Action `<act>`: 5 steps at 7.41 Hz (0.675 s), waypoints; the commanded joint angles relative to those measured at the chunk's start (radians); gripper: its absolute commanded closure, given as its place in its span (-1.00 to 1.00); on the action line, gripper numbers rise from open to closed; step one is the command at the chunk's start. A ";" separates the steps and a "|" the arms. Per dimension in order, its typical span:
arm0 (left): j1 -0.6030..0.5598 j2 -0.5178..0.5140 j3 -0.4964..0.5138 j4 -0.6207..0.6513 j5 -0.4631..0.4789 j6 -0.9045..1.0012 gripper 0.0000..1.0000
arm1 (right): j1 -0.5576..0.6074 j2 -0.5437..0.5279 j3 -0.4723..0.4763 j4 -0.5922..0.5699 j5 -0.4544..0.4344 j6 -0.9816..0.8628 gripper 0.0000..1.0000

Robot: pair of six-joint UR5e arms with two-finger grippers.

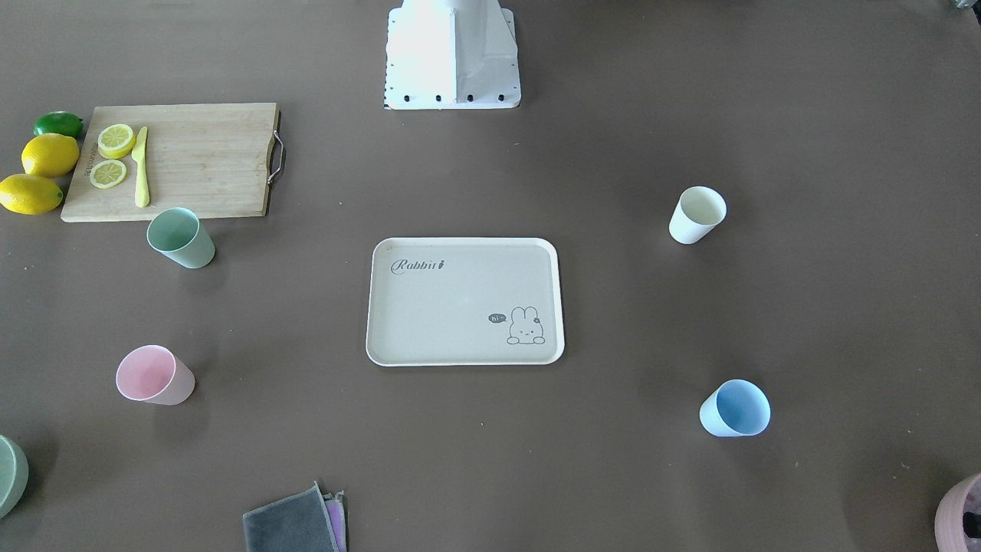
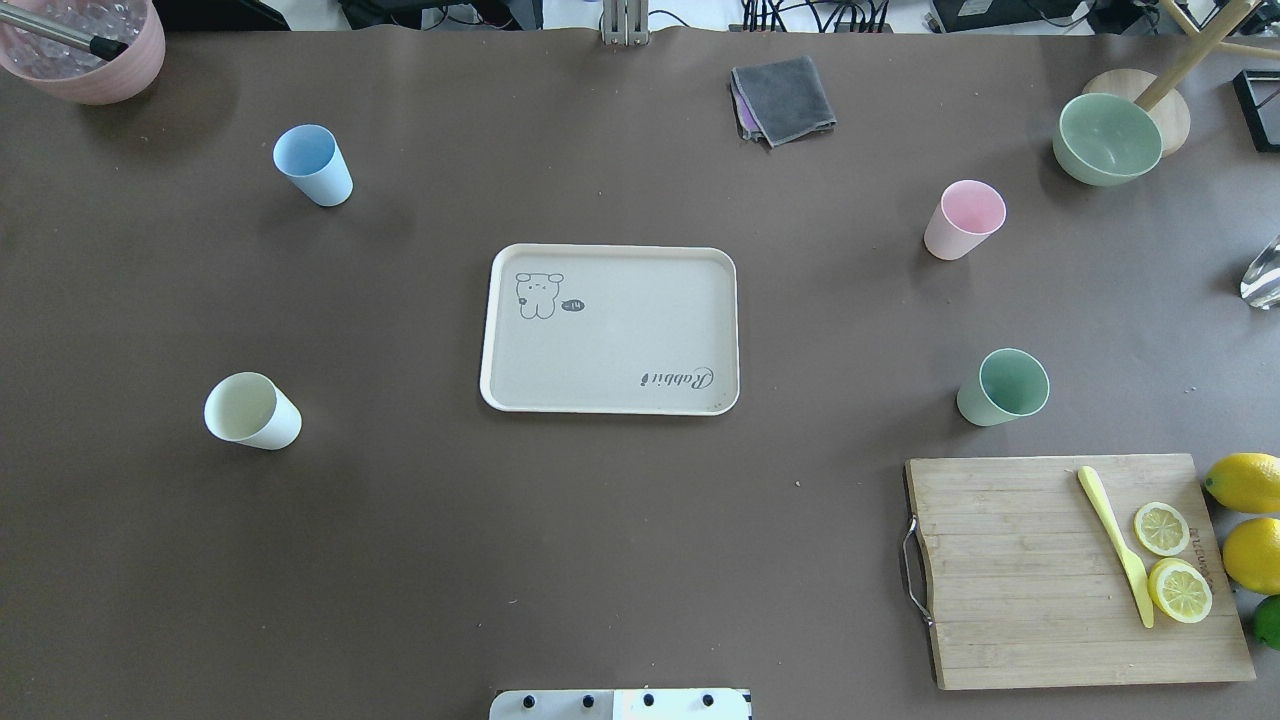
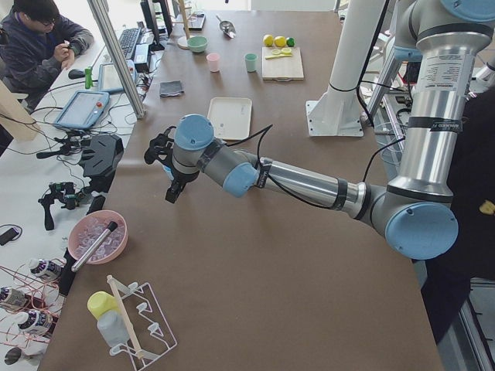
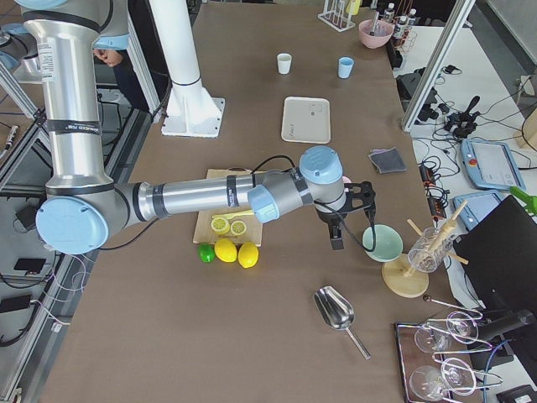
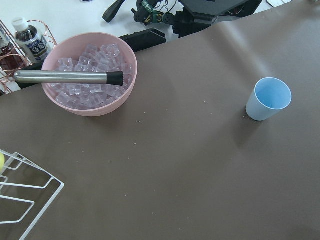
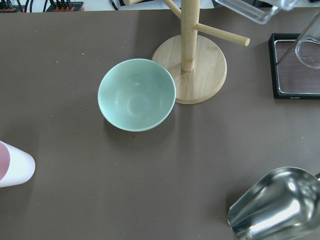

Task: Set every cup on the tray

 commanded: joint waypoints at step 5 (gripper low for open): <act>0.361 -0.319 0.226 -0.004 0.195 -0.438 -0.96 | -0.262 0.344 -0.086 -0.367 -0.133 0.183 -1.00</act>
